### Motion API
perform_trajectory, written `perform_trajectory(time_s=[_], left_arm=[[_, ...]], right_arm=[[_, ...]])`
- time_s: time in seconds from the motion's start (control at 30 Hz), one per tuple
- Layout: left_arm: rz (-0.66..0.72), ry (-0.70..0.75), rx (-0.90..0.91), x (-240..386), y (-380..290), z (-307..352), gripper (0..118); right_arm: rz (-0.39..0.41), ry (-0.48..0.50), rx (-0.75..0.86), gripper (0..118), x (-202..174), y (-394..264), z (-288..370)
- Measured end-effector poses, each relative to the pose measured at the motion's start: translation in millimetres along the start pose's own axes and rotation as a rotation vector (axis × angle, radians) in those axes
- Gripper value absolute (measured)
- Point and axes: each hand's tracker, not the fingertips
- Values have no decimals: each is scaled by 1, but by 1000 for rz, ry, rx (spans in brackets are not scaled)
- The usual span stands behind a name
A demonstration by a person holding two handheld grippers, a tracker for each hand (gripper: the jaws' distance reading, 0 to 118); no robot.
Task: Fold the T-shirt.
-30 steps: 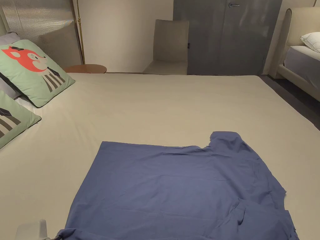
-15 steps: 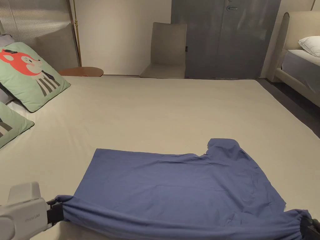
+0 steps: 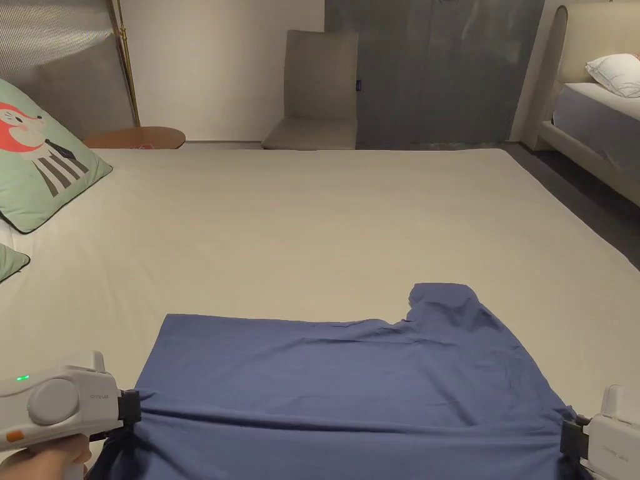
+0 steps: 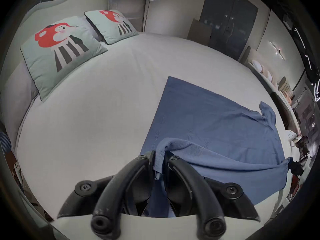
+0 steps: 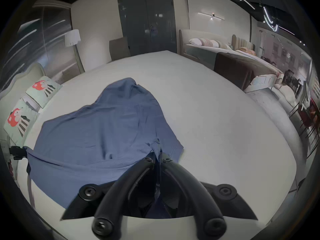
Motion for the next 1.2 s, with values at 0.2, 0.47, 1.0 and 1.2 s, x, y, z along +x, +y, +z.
perform_trajectory(time_s=[0.2,0.47,1.0,1.2], left_arm=[[7,7,-30,-6,0,-20,6],[-30,10,116,-4,-6,13,103],[-78,-57,398,-1,-66,123,0],[-85,-100,256,-19,-68,103,1]], right_arm=[[14,-20,-40,3,-2,1,-15],[81,-69,59,98,2,8,5],[144,-34,393,1,-31,-16,113],[155,-10,361,1,-35,-25,113]])
